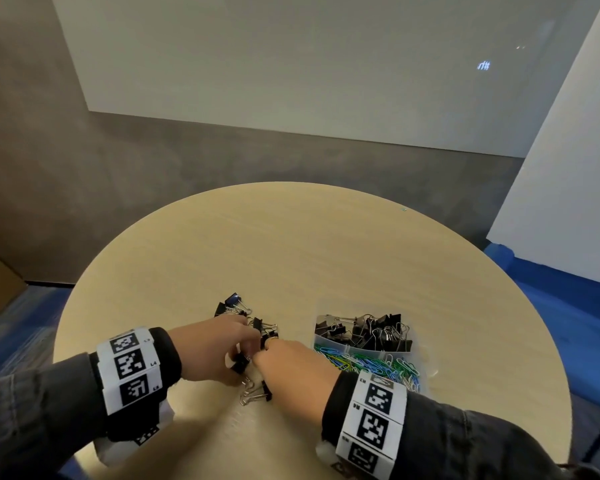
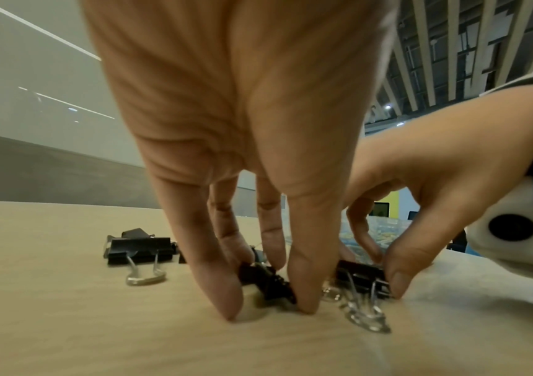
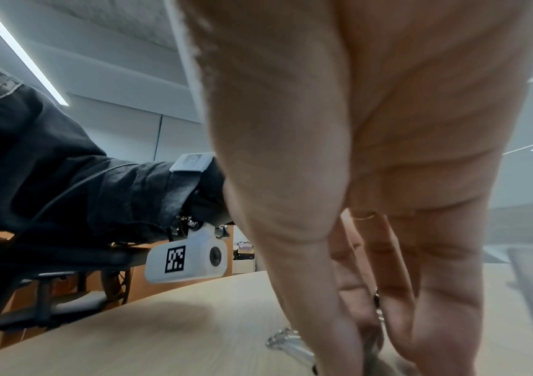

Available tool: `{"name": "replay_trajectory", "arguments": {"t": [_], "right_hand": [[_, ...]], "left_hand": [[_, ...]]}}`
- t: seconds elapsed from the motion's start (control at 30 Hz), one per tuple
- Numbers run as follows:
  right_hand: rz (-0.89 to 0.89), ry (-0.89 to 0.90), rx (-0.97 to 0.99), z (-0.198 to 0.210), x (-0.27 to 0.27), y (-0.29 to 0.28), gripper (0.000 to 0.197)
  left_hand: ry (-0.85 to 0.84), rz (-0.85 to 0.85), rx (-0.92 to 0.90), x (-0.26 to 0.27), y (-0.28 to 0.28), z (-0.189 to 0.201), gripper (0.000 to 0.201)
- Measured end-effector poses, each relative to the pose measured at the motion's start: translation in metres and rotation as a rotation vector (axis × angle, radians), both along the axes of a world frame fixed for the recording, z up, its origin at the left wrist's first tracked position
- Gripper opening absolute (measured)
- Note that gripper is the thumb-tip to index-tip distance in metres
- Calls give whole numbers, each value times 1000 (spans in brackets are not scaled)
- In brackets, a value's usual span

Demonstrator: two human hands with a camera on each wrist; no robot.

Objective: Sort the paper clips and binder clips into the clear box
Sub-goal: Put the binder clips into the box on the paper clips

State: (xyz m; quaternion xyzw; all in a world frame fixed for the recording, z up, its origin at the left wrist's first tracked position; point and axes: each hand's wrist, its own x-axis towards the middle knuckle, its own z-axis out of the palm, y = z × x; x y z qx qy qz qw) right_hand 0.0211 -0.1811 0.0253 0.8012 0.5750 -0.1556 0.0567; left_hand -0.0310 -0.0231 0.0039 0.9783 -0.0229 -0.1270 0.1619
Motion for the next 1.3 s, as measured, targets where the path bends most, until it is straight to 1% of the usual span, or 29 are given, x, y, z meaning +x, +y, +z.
{"name": "replay_trajectory", "arguments": {"t": [0.03, 0.1, 0.2, 0.27, 0.3, 0.4, 0.47, 0.53, 0.63, 0.83, 0.93, 1.07, 1.2, 1.3], "right_hand": [[16, -8, 19, 3, 0, -1, 24], [17, 5, 93, 13, 2, -6, 7], [-99, 28, 242, 29, 25, -16, 14], [-207, -8, 337, 39, 54, -23, 18], [-265, -28, 354, 43, 69, -27, 17], [-391, -63, 265, 39, 101, -38, 19], [-428, -24, 213, 34, 112, -44, 25], [-461, 23, 229, 33, 120, -51, 32], [-507, 30, 318, 39, 131, -64, 34], [-493, 96, 269, 42, 138, -94, 32], [-492, 92, 301, 42, 138, -108, 28], [-491, 130, 326, 40, 138, -120, 24], [-498, 167, 339, 35, 139, -125, 21], [-505, 150, 372, 31, 141, -130, 18]], "left_hand": [[-8, 0, -10, 0, 0, 0, 34], [-21, 0, -32, 0, 1, 0, 29], [-16, -10, -64, -1, 2, 1, 19], [1, -7, -65, -1, 2, 2, 22], [10, -7, -62, 0, 2, 1, 24], [3, -17, -42, 1, 0, 1, 22], [9, -5, -34, 2, -1, 0, 23], [19, 3, -21, 2, -2, 0, 23], [17, -4, 8, 1, -2, -1, 24], [-22, -26, 59, 1, -4, -2, 20], [-42, -54, 87, 2, -5, -1, 19], [-54, -79, 93, 6, -7, -1, 19], [-34, -90, 88, 8, -12, 3, 21], [-12, -96, 76, 9, -13, 6, 19]]}}
